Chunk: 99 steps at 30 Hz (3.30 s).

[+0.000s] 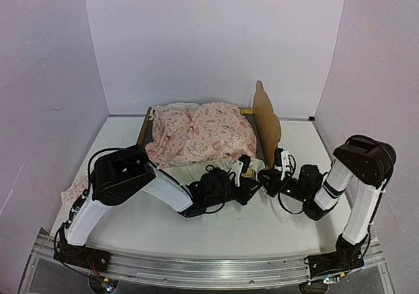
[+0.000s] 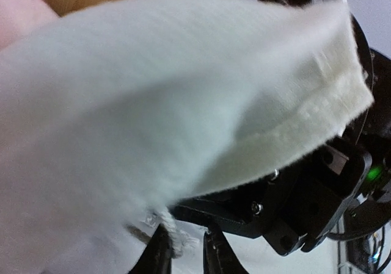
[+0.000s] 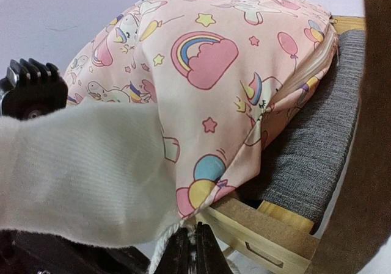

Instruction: Set up the pet bed

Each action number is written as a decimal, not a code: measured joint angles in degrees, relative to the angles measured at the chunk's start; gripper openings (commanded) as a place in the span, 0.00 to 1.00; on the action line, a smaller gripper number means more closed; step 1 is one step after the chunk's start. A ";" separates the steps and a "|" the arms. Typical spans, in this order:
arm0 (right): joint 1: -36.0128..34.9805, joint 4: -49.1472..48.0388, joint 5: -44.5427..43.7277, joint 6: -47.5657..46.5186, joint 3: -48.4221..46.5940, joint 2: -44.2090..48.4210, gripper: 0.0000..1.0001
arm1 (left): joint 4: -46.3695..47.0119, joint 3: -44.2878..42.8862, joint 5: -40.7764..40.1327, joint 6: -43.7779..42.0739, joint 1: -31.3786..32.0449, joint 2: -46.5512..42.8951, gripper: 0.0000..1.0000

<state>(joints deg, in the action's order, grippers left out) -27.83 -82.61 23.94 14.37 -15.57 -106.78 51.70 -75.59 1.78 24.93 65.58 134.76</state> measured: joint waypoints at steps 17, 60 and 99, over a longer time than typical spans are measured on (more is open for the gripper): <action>-1.18 -2.97 -1.36 -0.15 1.22 -0.59 0.06 | 0.04 17.84 2.14 -19.47 -3.50 -15.78 0.52; -1.09 -3.23 -1.73 -0.90 2.45 -0.57 0.05 | -13.27 -4.66 1.07 -62.66 -4.52 -2.36 0.29; -0.98 -4.20 -1.49 -1.99 1.36 -0.55 0.04 | -14.34 -6.60 0.85 -60.54 -4.42 -1.22 0.00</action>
<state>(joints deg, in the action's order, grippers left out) -28.82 -86.80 22.46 12.38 -14.22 -107.33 37.36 -82.19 2.63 -35.62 61.17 133.53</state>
